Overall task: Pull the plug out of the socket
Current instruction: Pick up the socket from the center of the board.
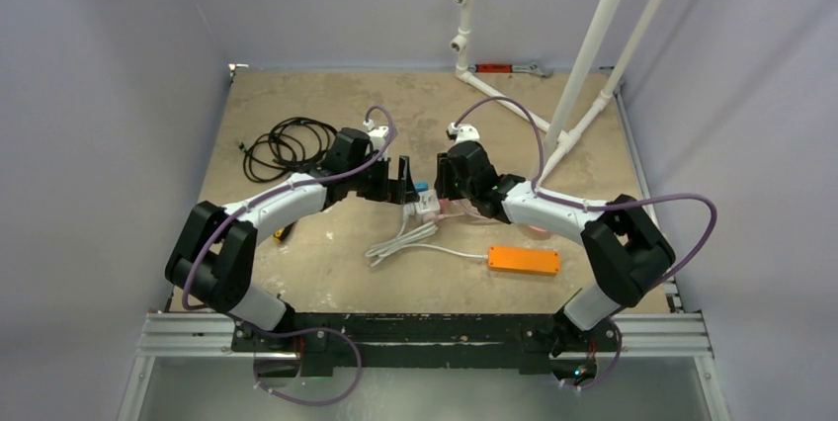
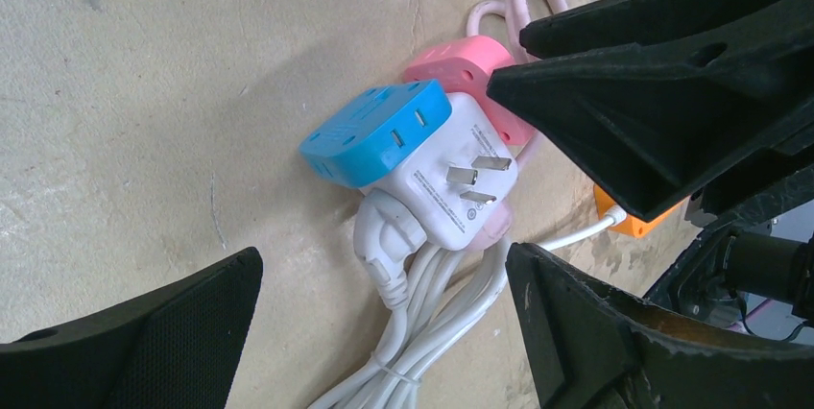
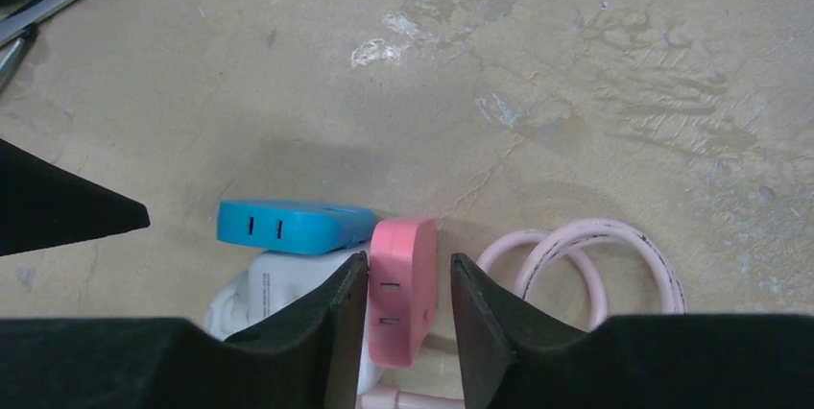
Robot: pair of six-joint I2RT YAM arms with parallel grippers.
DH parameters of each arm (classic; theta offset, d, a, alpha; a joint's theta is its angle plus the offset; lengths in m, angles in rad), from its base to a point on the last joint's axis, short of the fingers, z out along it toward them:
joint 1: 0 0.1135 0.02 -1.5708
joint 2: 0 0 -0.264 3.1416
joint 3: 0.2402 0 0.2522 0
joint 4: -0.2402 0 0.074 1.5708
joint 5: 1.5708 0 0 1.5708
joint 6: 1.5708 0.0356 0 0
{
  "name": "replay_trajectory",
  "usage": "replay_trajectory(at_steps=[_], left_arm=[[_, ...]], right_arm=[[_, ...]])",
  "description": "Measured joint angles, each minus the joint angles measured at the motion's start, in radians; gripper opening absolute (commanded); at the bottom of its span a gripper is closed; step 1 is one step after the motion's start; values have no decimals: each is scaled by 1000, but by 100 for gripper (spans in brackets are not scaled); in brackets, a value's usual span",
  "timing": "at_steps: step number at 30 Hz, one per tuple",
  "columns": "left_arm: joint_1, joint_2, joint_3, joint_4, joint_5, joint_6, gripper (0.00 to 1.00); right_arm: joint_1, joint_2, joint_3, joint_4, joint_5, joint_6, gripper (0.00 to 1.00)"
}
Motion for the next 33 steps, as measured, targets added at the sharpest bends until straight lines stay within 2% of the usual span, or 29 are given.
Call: replay_trajectory(at_steps=[4, 8, 21, 23, 27, 33], left_arm=[[0, 0, 0, -1, 0, 4, 99], [0, 0, 0, 7, 11, 8, 99], [0, -60, 11, -6, 10, 52, 99], [2, -72, 13, -6, 11, 52, 99], [5, -94, 13, -8, 12, 51, 99], [39, -98, 13, 4, 51, 25, 100]], right_arm=[[0, 0, -7, 23, -21, -7, 28], [0, -1, -30, 59, -38, -15, 25], [-3, 62, -17, 86, -47, -20, 38], [-1, 63, -16, 73, -48, -20, 37], [3, 62, -16, 58, -44, -19, 19], [14, -14, -78, 60, -5, -20, 0]])
